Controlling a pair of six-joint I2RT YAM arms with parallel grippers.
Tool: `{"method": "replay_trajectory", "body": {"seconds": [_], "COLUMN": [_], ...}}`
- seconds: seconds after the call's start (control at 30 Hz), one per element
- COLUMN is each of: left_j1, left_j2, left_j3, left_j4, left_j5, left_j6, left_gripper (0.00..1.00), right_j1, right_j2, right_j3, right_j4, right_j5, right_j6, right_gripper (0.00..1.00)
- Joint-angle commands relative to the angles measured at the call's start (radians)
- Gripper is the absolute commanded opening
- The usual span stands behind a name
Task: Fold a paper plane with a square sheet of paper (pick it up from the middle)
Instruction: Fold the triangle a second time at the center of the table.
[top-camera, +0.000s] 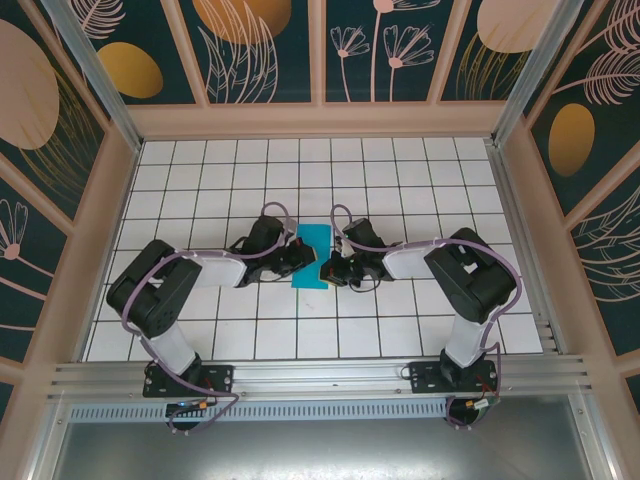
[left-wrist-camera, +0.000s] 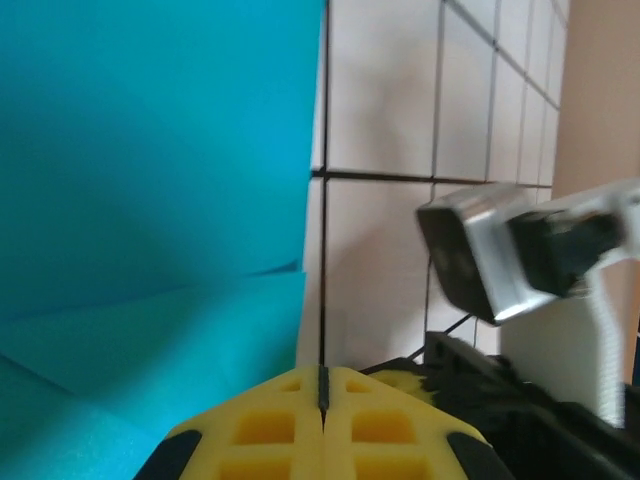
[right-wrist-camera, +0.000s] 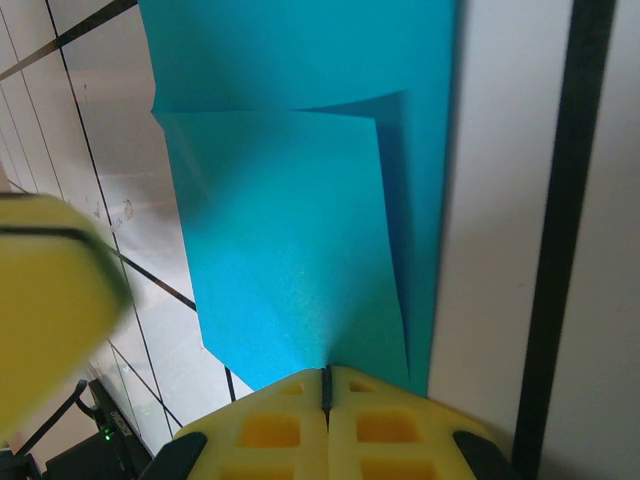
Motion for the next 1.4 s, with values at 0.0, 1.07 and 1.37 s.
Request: {"method": "replay_trajectory", "body": {"seconds": [0.0, 1.07, 1.37], "left_j1": [-0.002, 0.055, 0.143], "left_j2": [0.040, 0.076, 0.087], "left_j3": [-0.009, 0.097, 0.127], "left_j4": [0.040, -0.255, -0.270], "left_j5": [0.012, -0.213, -0.195], "left_j6": [-0.025, 0.054, 0.101], "left_gripper": [0.00, 0.00, 0.00], "right_j1": [0.000, 0.003, 0.005], "right_j2": [0.027, 0.040, 0.042], "right_j3": [-0.036, -0.046, -0.039], "right_j4": [-0.087, -0.137, -0.137], "right_j5": [0.065, 0.106, 0.100], "right_j6": [0.002, -0.019, -0.026], "right_gripper": [0.00, 0.00, 0.00]}}
